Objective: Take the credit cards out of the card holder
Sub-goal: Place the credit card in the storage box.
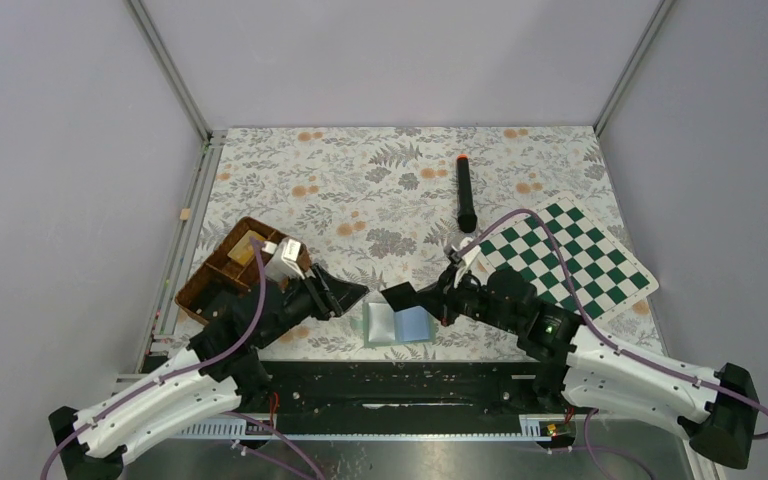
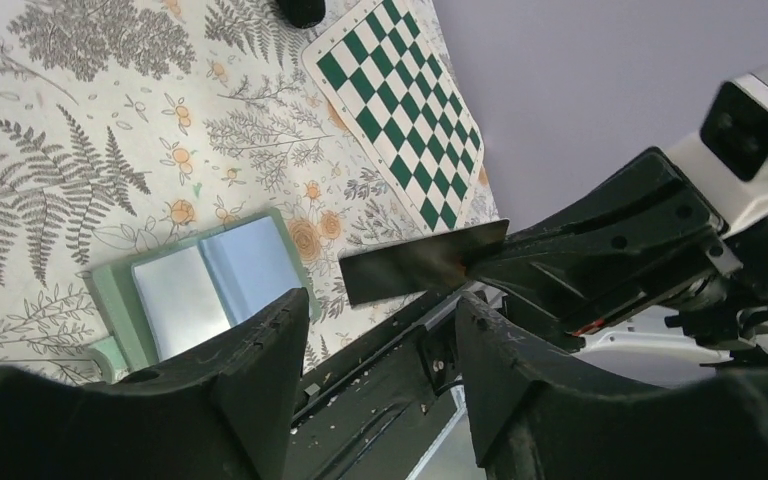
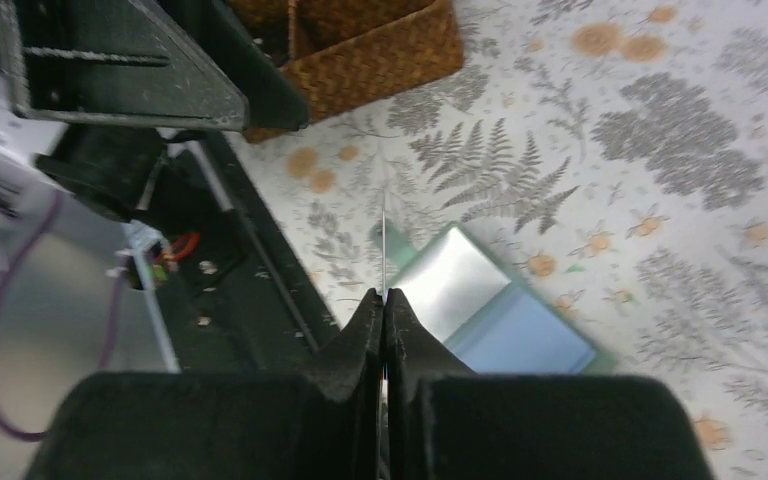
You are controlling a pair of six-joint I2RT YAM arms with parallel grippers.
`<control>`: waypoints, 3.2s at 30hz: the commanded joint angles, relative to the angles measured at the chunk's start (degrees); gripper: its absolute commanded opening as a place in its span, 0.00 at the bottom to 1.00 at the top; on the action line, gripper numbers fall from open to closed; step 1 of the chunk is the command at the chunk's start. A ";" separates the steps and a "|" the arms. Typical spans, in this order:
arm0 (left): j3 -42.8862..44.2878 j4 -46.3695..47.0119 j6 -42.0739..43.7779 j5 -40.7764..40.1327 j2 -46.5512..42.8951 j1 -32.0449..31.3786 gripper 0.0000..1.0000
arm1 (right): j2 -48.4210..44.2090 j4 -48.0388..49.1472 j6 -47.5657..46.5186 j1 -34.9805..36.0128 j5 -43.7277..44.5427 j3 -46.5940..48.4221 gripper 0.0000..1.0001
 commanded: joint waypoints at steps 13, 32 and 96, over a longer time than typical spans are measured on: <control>3.71 4.49 2.26 9.74 6.02 0.11 0.56 | -6.31 4.93 2.46 -5.18 -18.03 -1.63 0.00; 5.34 8.74 -18.09 10.41 20.24 0.23 0.62 | -7.11 25.97 -65.81 7.61 -0.63 -17.31 0.00; 10.05 22.69 16.49 48.15 27.18 2.92 0.00 | 10.35 -13.33 6.51 -16.77 -50.10 15.09 0.15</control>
